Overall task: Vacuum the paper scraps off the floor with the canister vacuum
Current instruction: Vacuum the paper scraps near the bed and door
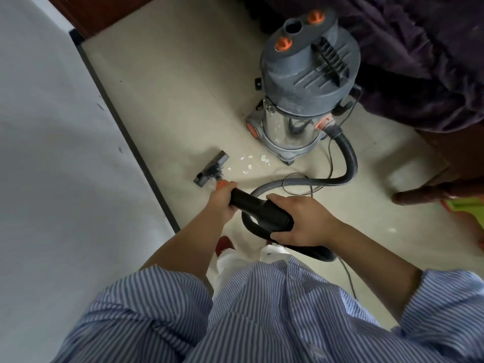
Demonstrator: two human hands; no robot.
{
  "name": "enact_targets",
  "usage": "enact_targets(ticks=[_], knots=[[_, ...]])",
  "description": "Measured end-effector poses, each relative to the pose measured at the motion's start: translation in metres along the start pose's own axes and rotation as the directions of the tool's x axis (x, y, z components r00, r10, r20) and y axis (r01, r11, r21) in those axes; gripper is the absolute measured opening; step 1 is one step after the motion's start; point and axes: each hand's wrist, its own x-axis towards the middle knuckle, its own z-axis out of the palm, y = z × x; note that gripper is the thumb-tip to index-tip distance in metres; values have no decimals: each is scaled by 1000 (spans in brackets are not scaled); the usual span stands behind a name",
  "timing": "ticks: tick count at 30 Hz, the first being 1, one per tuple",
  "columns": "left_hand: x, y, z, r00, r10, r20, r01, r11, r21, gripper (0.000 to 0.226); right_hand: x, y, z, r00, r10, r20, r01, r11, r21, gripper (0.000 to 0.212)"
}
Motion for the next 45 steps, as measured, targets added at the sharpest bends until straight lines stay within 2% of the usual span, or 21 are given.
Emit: enact_targets(ticks=[4,13,18,24,27,31,35,42,45], knots=[[6,-10,15,998,-44,53,42,999,28,24,-11,12,-2,999,46,20,-47,999,22,64],[-21,-7,52,982,-92,166,83,995,63,21,-25,19,-42,989,113,94,-125,983,137,43],[-31,-8,65,975,-152,164,146,988,51,21,-32,23,-49,973,207,98,-221,961,167,55],[-35,-21,76,968,-202,149,192,978,78,24,-48,27,-47,971,239,31,-241,955,175,45],[-36,-23,78,966,-192,171,183,981,65,22,-52,28,-50,976,217,10,-215,956,198,45],[-42,-22,74,960,-174,219,165,985,56,17,-56,28,-59,981,192,-6,-190,973,133,45],[-48,-16,77,974,-153,166,150,988,29,9,-61,31,-64,981,191,-27,-186,972,141,44],[-49,3,72,990,-44,137,38,998,50,17,-54,25,-49,982,145,-117,-125,978,165,47],[-36,9,63,992,-22,127,12,997,78,16,-46,20,-34,975,176,-139,-151,974,169,43]])
